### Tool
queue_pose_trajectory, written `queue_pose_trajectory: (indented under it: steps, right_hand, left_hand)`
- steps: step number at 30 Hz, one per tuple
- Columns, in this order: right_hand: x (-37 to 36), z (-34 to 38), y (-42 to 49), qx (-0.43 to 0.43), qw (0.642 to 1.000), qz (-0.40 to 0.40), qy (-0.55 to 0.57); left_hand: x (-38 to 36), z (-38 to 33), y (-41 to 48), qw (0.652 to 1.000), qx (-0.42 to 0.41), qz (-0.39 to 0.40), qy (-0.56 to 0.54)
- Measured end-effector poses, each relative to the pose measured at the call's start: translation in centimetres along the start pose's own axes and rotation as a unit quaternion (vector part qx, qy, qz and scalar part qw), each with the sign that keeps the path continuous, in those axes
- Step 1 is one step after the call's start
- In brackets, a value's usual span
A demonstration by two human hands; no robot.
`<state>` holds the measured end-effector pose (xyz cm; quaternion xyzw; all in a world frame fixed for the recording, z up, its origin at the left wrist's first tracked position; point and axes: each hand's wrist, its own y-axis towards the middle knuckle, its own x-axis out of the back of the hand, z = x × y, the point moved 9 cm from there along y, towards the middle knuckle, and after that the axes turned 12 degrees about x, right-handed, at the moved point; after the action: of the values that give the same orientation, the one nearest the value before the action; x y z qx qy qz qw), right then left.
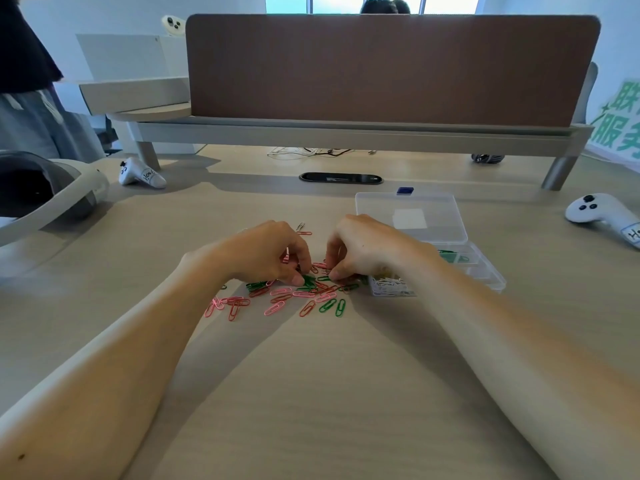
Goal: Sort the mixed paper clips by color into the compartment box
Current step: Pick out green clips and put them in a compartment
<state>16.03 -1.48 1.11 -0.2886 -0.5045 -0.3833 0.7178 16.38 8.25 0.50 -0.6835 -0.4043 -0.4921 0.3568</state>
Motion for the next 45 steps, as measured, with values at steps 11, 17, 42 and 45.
queue_pose_trajectory:
  steps: [11, 17, 42, 45]
  right_hand:
    - [-0.3, 0.5, 0.4, 0.035, 0.999, 0.013, 0.010]
    - [-0.6, 0.6, 0.6, 0.034, 0.999, 0.005, -0.009]
    - [-0.4, 0.9, 0.0, 0.032, 0.999, 0.007, -0.038]
    - [1.1, 0.4, -0.4, 0.028, 0.999, -0.027, -0.017]
  left_hand:
    - [-0.4, -0.6, 0.1, 1.000, -0.005, -0.005, 0.024]
    - [-0.3, -0.6, 0.1, 0.999, 0.005, -0.010, 0.040]
    - [2.0, 1.1, 0.3, 0.987, 0.030, -0.107, -0.114]
    - [2.2, 0.9, 0.1, 0.978, 0.031, -0.108, -0.175]
